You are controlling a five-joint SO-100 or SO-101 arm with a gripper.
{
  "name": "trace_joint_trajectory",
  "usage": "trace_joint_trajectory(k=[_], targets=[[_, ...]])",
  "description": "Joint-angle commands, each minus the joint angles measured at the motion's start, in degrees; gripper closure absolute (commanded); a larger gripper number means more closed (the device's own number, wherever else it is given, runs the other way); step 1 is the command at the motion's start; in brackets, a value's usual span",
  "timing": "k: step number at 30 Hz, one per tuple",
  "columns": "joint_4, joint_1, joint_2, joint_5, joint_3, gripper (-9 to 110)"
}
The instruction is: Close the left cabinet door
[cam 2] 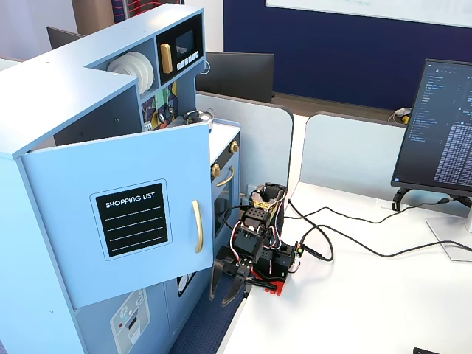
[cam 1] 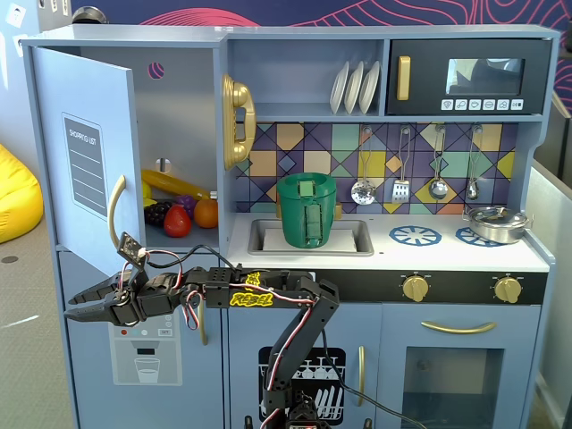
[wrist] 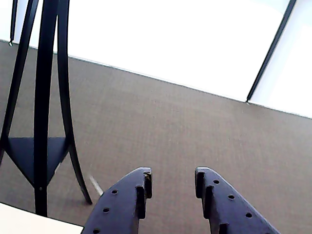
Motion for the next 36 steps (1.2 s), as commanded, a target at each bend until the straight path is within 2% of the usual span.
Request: trace_joint_trajectory(k=[1,17,28,36], targets=[[-1.5,2.8,2.4,-0.6,-2.8,102],[-1.0,17.6,4.6,-0.7,-1.9,102],[-3.6,33.0,0.4,-3.0,-8.3,102],[-8.9,40.4,-3.6,-3.6,-10.5,102]])
